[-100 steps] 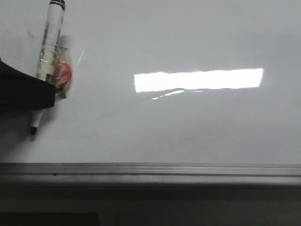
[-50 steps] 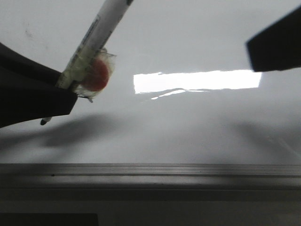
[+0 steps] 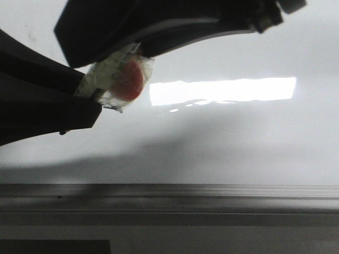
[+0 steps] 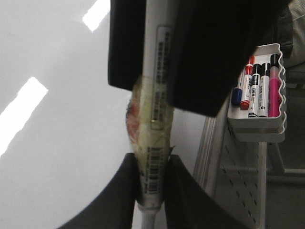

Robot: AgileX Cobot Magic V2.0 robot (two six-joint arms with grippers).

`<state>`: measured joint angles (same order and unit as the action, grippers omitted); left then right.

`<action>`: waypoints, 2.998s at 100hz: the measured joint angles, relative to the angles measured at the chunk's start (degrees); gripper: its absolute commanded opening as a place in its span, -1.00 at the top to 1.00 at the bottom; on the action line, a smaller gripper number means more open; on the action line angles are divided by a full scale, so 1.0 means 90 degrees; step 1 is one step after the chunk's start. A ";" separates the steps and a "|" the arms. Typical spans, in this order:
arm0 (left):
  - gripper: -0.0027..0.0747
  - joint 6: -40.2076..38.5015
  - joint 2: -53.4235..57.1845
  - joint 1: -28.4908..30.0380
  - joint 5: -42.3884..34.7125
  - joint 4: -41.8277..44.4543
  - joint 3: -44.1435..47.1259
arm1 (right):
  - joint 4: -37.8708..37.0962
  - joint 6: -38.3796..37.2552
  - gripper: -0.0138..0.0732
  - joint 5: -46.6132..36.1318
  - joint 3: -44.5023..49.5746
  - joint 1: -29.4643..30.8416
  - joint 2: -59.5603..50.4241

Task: Write number 3 on whiteboard

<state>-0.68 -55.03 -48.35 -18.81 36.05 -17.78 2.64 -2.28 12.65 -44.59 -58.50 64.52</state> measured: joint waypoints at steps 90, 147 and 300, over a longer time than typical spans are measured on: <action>-0.15 -0.0001 0.1661 0.0000 0.1548 -0.1358 -0.0010 | -0.0975 0.0064 0.83 0.1735 -0.2117 0.1193 0.0852; -0.15 -0.0001 0.1686 0.0000 0.1673 -0.1365 -0.0010 | -0.0975 0.0011 0.83 0.2723 -0.2218 0.0879 0.1074; 0.98 0.0076 0.0628 -0.0305 0.0832 -0.2393 -0.0010 | -0.0689 -0.0027 -0.33 0.2372 -0.2323 -0.0289 0.1198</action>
<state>0.00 -49.38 -51.09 -11.33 14.51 -17.87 -3.56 -2.52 34.00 -65.50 -61.09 75.30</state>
